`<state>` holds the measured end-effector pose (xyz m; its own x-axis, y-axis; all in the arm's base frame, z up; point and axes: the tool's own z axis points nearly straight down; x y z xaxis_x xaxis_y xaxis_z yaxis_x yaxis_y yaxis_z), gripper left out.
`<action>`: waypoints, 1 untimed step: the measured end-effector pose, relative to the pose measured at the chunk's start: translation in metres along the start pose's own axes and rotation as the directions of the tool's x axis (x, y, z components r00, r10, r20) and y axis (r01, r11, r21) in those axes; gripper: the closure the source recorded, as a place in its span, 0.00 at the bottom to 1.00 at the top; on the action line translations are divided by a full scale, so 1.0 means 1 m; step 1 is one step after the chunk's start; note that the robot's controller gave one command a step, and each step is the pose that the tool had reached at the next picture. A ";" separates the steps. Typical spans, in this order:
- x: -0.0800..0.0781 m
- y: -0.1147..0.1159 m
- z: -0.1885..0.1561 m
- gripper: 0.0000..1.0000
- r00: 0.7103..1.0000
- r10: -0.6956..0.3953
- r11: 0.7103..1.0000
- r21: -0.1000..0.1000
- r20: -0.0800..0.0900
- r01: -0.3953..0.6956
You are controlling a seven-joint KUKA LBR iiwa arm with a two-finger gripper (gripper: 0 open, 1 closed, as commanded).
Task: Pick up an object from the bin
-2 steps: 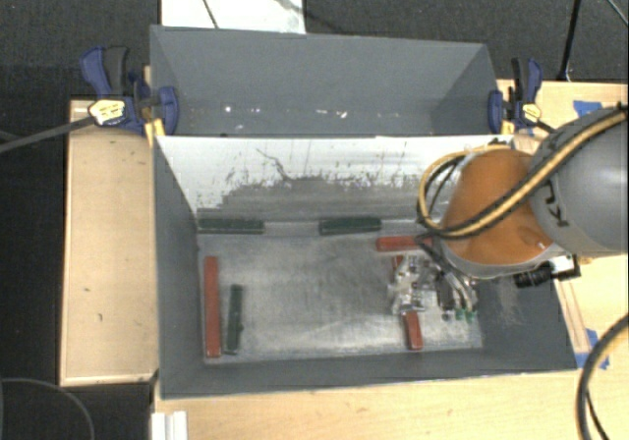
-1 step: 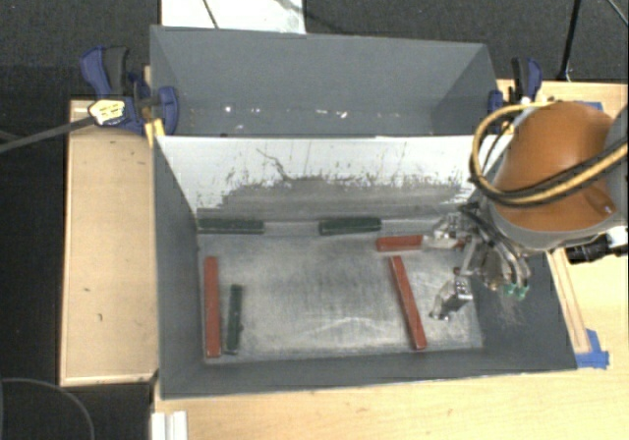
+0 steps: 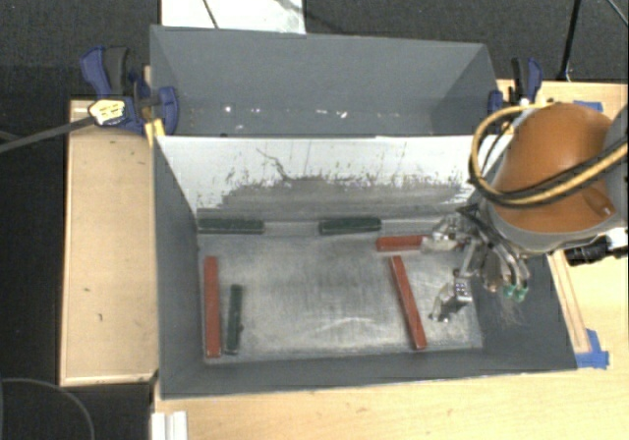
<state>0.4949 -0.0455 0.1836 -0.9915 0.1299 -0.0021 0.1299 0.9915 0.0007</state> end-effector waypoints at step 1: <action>-0.054 0.005 0.048 0.00 1.000 -0.002 1.000 0.000 0.010 0.002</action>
Offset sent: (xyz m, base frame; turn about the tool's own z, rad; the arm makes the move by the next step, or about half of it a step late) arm 0.0670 -0.0187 -0.0705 0.0125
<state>0.5490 -0.0479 0.1354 -0.9917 0.1282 -0.0126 0.1282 0.9917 0.0011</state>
